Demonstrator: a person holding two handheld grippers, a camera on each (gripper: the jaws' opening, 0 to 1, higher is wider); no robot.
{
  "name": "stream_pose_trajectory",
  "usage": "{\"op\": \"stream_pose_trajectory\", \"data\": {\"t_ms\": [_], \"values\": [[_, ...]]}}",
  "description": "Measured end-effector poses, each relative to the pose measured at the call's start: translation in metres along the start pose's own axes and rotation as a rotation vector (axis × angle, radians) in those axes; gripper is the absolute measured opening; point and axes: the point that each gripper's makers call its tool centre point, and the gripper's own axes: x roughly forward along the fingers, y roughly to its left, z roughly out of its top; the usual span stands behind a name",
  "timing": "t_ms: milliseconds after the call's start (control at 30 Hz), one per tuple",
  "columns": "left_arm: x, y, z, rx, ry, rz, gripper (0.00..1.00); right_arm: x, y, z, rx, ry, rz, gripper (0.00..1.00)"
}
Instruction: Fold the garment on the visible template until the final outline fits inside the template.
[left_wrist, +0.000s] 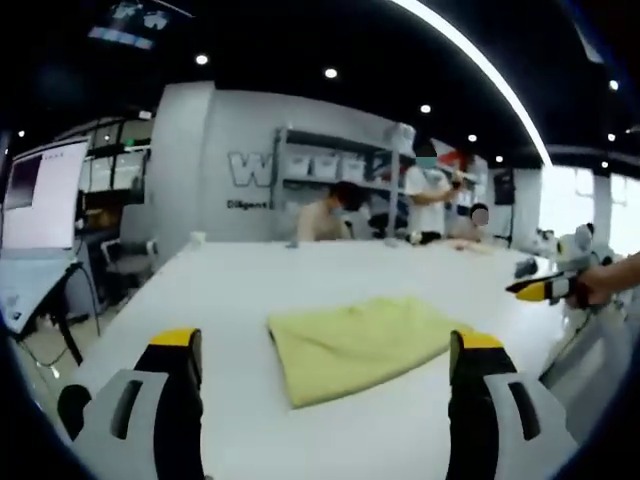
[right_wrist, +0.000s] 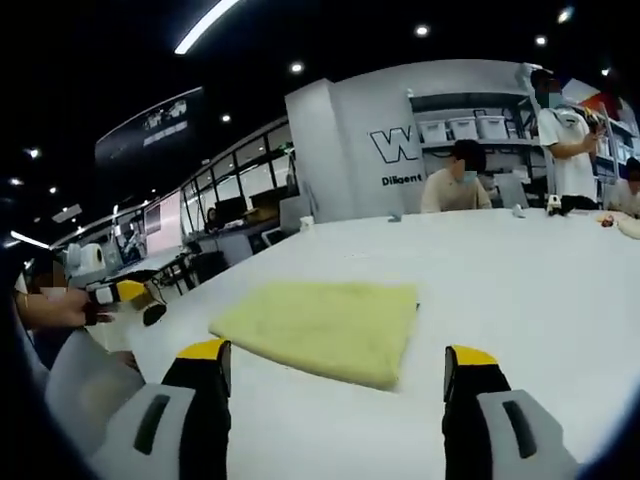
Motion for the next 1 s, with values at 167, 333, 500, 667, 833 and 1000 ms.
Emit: {"op": "stream_pose_trajectory", "data": {"t_ms": [167,333,500,667,833,1000], "values": [[0.001,-0.005,-0.009,0.003,0.024,-0.012,0.99,-0.001,0.013,-0.014,0.017,0.027,0.018,0.80],[0.000,-0.003,-0.007,0.025,0.021,-0.001,0.99,-0.003,0.009,-0.016,0.006,0.037,-0.004,0.87],[-0.001,0.002,-0.013,0.025,0.041,0.019,0.99,-0.009,0.008,-0.011,-0.012,0.032,-0.057,0.83],[-0.003,0.008,-0.011,-0.014,0.027,0.039,0.98,-0.009,0.015,-0.017,-0.047,0.058,-0.049,0.81],[-0.004,0.009,-0.009,-0.052,0.012,0.046,0.96,-0.009,0.017,-0.023,-0.050,0.086,-0.045,0.75],[-0.005,0.009,-0.007,-0.063,0.007,0.056,0.96,-0.008,0.018,-0.021,-0.074,0.080,-0.042,0.74]]}}
